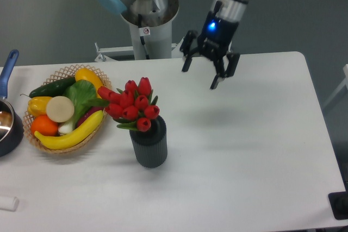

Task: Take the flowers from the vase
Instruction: 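Move the open gripper down toward the red tulips in the vase, then close the gripper around the tulip stems above the vase rim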

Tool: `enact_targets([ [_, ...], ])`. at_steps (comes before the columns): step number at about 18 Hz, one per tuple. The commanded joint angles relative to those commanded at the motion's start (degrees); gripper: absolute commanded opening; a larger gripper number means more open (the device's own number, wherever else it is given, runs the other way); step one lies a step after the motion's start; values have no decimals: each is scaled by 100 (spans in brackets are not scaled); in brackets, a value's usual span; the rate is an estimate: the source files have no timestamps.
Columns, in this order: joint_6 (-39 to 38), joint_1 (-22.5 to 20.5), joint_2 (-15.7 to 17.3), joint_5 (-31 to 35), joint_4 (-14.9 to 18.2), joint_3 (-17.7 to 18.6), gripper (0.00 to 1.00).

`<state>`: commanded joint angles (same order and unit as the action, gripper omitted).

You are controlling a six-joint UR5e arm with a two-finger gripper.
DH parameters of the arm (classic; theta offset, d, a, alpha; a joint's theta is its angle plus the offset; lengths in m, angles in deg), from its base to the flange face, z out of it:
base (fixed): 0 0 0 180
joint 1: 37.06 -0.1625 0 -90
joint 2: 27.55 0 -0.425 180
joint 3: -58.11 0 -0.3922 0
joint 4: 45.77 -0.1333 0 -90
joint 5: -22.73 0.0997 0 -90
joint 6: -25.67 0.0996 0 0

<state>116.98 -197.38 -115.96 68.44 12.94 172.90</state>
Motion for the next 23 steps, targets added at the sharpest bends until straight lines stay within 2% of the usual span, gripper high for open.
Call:
enact_targets([
  [3, 0, 255, -194, -97, -175, -71, 100],
  [8, -9, 624, -677, -396, -790, -106, 100],
  [14, -131, 791, -739, -897, -808, -88, 100],
  [23, -343, 933, -844, -853, -800, -106, 100],
])
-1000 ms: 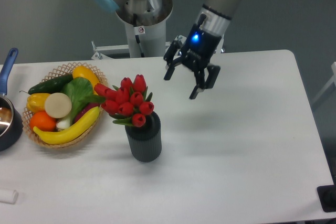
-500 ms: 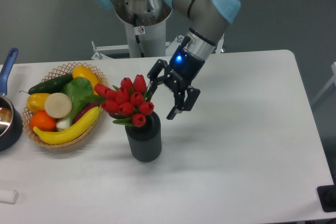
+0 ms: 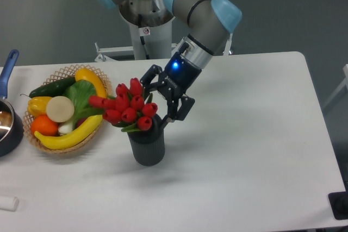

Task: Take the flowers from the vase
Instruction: 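Close the gripper around the tulip stems above the vase rim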

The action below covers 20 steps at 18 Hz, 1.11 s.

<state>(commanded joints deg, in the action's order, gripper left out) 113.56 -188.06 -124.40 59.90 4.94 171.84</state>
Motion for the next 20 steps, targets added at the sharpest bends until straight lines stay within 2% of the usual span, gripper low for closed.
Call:
enact_targets([
  [13, 9, -44, 62, 114, 44, 17, 100],
  [20, 70, -53, 176, 246, 70, 202, 100],
])
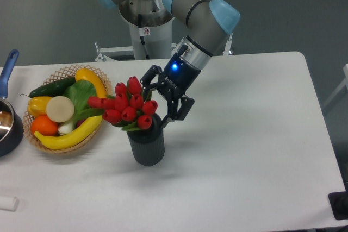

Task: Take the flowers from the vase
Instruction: 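Close the gripper around the tulip stems above the vase rim, then lift the gripped tulip bunch straight up out of the grey vase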

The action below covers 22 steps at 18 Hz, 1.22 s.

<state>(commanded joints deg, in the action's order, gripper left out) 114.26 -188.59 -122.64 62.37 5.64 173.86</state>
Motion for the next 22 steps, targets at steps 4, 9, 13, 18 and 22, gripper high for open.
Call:
enact_targets([
  [4, -70, 53, -44, -96, 0, -9, 100],
  [9, -202, 263, -220, -114, -44, -26, 100],
  [13, -272, 351, -307, -237, -44, -88, 100],
  [18, -281, 343, -343, -439, -53, -149, 70],
  [22, -299, 273, -334, -457, -53, -211, 58],
])
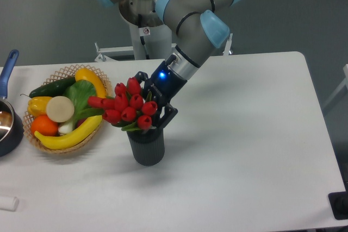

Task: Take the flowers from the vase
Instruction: 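Lift the gripped tulip bunch straight up out of the grey vase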

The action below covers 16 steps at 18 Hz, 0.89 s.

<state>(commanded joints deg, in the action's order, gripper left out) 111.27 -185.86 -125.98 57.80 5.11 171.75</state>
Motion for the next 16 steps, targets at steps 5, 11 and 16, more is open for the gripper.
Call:
enact_targets([
  [5, -97, -53, 0, 0, 0, -44, 51],
  [11, -869, -149, 70, -412, 0, -351, 51],
  [16, -1415, -150, 193, -448, 0, -562, 52],
])
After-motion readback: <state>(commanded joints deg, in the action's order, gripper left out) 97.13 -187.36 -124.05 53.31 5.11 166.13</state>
